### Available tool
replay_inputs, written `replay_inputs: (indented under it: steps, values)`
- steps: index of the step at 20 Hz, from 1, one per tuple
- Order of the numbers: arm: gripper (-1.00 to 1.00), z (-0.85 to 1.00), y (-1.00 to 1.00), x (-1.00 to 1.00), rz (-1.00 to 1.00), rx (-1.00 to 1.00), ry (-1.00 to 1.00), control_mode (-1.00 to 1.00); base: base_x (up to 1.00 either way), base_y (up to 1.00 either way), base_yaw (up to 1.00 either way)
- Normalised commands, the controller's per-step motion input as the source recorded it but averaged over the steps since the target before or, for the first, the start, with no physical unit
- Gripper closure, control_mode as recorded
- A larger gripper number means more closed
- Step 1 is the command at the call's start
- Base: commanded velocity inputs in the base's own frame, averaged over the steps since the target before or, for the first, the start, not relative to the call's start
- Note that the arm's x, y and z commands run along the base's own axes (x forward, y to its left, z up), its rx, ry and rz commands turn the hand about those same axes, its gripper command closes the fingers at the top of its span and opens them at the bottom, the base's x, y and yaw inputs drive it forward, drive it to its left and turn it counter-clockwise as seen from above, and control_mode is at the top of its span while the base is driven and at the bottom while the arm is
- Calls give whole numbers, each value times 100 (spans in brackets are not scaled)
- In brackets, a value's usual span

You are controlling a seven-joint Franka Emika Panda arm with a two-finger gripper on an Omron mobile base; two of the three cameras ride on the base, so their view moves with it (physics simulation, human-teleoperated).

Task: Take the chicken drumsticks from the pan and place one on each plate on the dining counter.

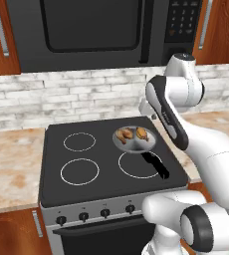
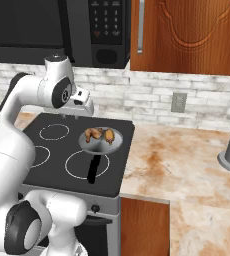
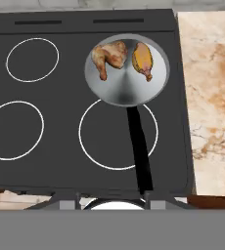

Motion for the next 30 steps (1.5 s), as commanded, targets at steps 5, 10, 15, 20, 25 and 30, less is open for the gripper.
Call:
replay_inputs:
  steps: [5,10,15,20,25,30]
  values:
    - [-100,-33,32,12,0,-2,-7,-100,0,0,0]
    - [-100,-65,25,38,0,1,0,-100,0,0,0]
    - [-100,-53,0,49,0,11,0,-100,0,0,0]
    - [-100,-52,0,60,0,9,2,-100,0,0,0]
    - [-100,-59,0,55,0,9,2,-100,0,0,0]
    - [-100,-47,0,52,0,7,9,-100,0,0,0]
